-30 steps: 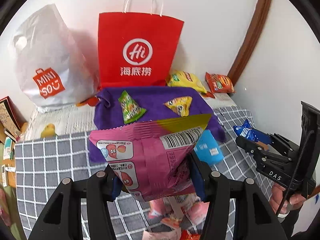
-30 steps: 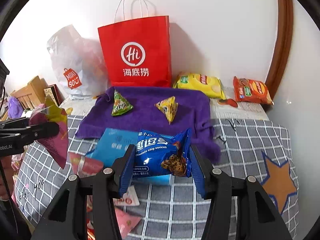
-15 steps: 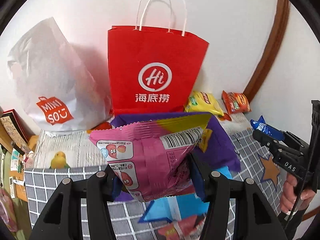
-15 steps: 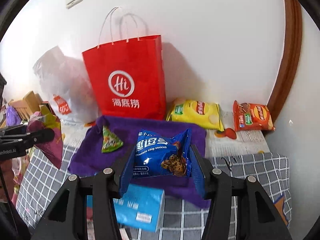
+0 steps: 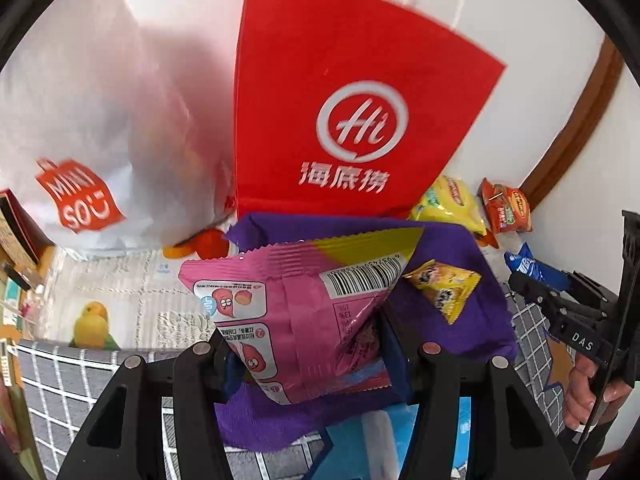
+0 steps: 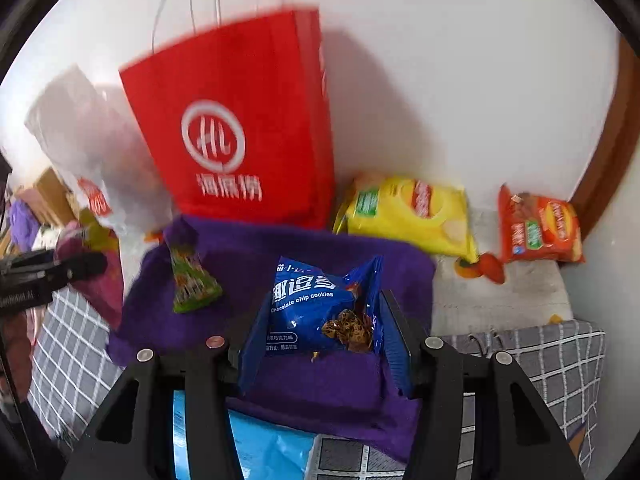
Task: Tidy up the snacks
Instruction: 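Open both tools to drop the pink bag and blue cookie pack onto the towel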
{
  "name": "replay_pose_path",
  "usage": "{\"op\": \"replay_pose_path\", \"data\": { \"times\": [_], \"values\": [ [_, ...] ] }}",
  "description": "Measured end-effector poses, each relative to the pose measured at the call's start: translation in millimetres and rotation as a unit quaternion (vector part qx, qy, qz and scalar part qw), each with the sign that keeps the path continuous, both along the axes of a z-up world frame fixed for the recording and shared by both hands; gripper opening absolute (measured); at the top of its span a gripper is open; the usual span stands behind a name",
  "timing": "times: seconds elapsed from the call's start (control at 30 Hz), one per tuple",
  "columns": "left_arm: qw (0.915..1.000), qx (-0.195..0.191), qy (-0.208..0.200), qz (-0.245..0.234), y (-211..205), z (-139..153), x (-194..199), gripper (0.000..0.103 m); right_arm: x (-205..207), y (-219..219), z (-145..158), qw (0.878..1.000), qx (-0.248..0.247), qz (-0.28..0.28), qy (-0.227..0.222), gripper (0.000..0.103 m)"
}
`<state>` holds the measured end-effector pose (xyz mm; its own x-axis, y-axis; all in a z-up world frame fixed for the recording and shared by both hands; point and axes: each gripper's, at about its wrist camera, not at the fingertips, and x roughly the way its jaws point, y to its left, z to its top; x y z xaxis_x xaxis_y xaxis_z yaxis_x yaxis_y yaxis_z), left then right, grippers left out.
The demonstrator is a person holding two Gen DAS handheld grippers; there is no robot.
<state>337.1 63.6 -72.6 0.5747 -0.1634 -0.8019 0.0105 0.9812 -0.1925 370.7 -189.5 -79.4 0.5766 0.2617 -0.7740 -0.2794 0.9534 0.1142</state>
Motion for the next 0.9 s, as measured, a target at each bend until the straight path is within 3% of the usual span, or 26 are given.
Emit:
{"op": "replay_pose_path", "data": {
  "times": [0.47, 0.9],
  "values": [
    [0.9987, -0.008, 0.049, 0.001, 7, -40, 23, 0.054, 15, 11, -60, 0.996, -0.031, 0.041, 0.075, 0.053],
    [0.9970, -0.002, 0.078, -0.008, -6, -65, 33, 0.054, 19, 11, -70, 0.995, -0.048, 0.033, 0.083, 0.053]
  ]
}}
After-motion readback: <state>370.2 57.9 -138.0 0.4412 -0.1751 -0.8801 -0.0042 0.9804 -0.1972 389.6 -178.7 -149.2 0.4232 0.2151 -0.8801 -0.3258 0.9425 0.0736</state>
